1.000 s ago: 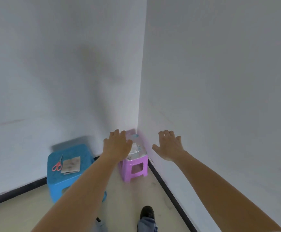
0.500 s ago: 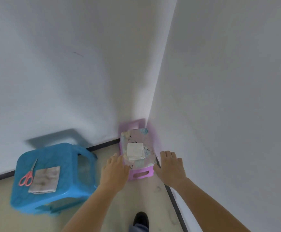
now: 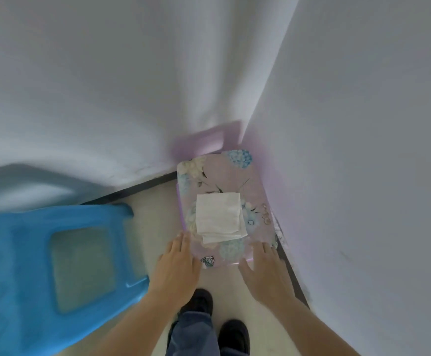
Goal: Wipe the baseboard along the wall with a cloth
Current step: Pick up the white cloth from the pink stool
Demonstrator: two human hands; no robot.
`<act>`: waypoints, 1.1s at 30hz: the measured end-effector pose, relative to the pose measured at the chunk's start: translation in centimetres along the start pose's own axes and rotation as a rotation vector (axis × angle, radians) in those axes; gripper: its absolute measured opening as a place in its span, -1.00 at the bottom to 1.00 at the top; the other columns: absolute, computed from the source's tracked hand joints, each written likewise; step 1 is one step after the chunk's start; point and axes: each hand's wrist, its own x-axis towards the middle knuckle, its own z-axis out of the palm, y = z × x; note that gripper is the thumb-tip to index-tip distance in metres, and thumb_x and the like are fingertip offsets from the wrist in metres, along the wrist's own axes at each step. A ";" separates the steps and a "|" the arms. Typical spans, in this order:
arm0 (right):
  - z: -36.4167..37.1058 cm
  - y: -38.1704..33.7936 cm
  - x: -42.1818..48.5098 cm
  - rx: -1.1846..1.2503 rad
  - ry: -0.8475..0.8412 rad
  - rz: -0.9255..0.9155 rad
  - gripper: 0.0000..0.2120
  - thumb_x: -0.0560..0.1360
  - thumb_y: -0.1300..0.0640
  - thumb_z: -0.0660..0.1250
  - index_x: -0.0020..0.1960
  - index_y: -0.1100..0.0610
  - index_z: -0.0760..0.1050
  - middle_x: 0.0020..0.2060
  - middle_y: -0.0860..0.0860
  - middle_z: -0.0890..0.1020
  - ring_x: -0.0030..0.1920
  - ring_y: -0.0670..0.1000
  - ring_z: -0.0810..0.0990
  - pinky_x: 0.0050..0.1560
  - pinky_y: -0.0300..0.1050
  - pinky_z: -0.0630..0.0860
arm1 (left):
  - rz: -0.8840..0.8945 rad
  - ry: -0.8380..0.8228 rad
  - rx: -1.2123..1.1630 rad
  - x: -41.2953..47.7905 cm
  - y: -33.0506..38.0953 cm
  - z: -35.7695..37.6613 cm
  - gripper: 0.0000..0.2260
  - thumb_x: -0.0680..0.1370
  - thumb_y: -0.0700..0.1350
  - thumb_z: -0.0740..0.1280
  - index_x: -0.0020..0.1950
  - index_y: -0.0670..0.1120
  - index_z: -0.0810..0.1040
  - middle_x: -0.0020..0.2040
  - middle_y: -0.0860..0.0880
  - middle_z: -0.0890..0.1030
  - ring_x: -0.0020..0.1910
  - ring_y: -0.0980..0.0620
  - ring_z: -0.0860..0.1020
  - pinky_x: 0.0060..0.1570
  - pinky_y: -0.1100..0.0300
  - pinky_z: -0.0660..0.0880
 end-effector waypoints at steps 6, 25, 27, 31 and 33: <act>1.6 -1.2 6.1 0.213 0.215 0.109 -0.69 0.55 -0.01 0.19 0.19 0.16 0.31 0.05 0.01 0.38 0.02 -0.01 0.33 0.05 -0.17 0.34 | 0.147 0.023 0.025 3.9 -1.2 3.3 -0.38 0.53 0.18 -0.29 0.54 -0.05 -0.31 0.56 -0.01 -0.20 0.53 0.04 -0.14 0.45 0.19 -0.09; -8.4 -2.6 -5.4 0.973 0.109 0.226 -0.81 0.43 0.31 0.36 -0.05 0.06 0.53 -0.18 -0.03 0.64 -0.11 0.04 0.62 -0.13 -0.14 0.56 | -0.361 -0.203 -1.224 -3.0 6.0 -3.1 -0.75 0.53 -0.11 0.34 0.20 -0.06 0.50 0.16 -0.08 0.55 0.11 0.01 0.52 0.19 0.09 0.47; -12.1 -2.6 -9.7 1.026 0.112 0.203 -0.78 0.44 0.31 0.36 0.00 0.05 0.54 -0.14 -0.04 0.65 -0.10 0.01 0.62 -0.16 -0.21 0.53 | -0.347 -0.298 -1.332 -6.4 8.0 -5.5 -0.64 0.48 -0.03 0.41 0.24 -0.02 0.45 0.19 -0.06 0.54 0.16 0.01 0.51 0.14 0.14 0.46; -19.0 -2.4 -19.8 1.100 0.137 0.211 -0.79 0.44 0.29 0.38 0.05 0.12 0.56 -0.08 0.05 0.67 -0.06 0.04 0.64 -0.11 -0.15 0.58 | -0.226 -0.560 -1.376 -15.0 12.5 -10.8 -0.52 0.32 0.07 0.45 0.18 -0.03 0.47 0.16 -0.04 0.58 0.15 0.02 0.51 0.24 0.12 0.34; -21.8 -2.0 -25.1 1.149 0.181 0.241 -0.79 0.43 0.29 0.39 0.06 0.15 0.58 -0.10 0.05 0.68 -0.09 0.04 0.66 -0.08 -0.11 0.59 | -0.167 -0.634 -1.418 -19.1 14.7 -13.1 -0.49 0.33 0.03 0.45 0.24 -0.08 0.49 0.18 -0.09 0.60 0.19 -0.05 0.52 0.29 0.05 0.36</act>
